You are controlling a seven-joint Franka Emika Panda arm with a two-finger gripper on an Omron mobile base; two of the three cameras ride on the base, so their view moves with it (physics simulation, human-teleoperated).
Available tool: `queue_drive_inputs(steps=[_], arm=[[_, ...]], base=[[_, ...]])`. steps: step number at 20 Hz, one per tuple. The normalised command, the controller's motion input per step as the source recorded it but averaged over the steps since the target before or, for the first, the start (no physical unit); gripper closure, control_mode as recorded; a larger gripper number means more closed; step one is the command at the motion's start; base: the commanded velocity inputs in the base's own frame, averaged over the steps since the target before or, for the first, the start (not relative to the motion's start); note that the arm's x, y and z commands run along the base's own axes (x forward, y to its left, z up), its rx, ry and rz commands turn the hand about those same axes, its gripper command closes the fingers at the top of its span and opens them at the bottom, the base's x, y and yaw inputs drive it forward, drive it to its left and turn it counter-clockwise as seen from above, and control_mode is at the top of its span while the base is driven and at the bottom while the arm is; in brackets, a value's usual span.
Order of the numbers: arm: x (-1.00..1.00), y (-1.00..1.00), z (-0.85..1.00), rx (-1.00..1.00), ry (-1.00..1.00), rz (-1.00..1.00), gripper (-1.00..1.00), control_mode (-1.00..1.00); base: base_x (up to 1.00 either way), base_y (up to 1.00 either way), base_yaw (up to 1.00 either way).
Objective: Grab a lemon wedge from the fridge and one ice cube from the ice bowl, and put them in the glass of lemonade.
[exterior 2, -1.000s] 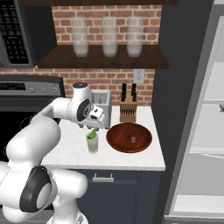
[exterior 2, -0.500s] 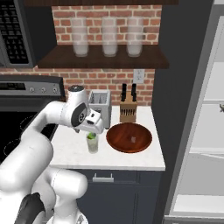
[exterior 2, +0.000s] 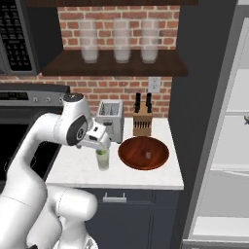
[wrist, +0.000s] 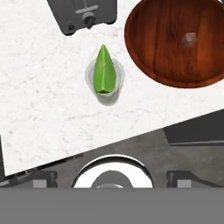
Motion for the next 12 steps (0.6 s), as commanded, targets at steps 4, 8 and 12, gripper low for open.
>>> queue_drive_inputs(steps=[4, 8, 12], arm=[[-0.46, 0.04, 1.00, -0.05, 0.01, 0.04, -1.00, -1.00], [-0.66, 0.10, 0.93, -0.02, 0.00, 0.05, -1.00, -1.00], [-0.93, 0.01, 0.03, 0.00, -0.05, 0.06, -1.00, -1.00]], base=[[0.00, 0.00, 0.00], [0.00, 0.00, 0.00], [0.00, 0.00, 0.00]])
